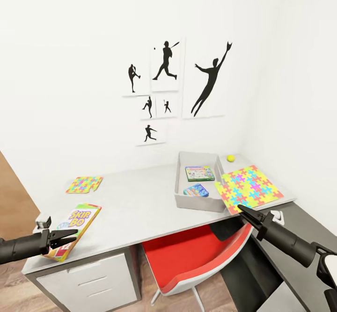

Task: Put all the toys in the child's room - the three board games (two on the bed and one on the table), the two jigsaw puzzles on the table, and the tennis ball on the table - inside the toy box on the table in the child's room.

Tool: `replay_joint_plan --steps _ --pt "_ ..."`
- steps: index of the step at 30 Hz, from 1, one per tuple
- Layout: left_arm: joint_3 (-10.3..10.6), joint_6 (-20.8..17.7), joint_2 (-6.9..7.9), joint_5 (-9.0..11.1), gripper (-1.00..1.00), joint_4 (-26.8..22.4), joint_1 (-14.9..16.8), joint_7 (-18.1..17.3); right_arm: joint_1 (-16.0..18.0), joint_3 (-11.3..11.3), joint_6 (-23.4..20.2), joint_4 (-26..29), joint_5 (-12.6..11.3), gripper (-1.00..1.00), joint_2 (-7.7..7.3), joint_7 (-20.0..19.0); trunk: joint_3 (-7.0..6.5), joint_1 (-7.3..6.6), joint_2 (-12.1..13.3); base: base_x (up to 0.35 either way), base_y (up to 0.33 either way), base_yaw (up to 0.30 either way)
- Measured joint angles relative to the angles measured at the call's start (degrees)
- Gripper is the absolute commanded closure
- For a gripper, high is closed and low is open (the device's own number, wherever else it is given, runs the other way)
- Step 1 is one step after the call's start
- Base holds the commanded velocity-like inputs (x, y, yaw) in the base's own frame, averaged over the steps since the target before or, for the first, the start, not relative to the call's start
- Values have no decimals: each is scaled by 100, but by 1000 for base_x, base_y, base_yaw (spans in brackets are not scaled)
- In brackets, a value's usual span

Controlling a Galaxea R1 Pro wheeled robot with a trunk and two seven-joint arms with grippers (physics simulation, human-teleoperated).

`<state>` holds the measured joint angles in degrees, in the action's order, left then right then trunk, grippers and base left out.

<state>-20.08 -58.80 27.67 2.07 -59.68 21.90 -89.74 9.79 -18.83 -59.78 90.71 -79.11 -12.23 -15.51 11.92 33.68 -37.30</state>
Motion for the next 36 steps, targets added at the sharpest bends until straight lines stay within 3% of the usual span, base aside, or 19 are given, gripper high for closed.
replay_joint_plan --steps 28,36 --pt "-23 -1 53 19 -100 0 -4 0 -3 0 0 -3 123 100 11 -2 -505 -616 1126 0 0 -46" --pt "-24 -1 54 35 -100 1 -5 0 -2 23 0 0 127 100 11 -2 -506 -617 1128 0 0 0"
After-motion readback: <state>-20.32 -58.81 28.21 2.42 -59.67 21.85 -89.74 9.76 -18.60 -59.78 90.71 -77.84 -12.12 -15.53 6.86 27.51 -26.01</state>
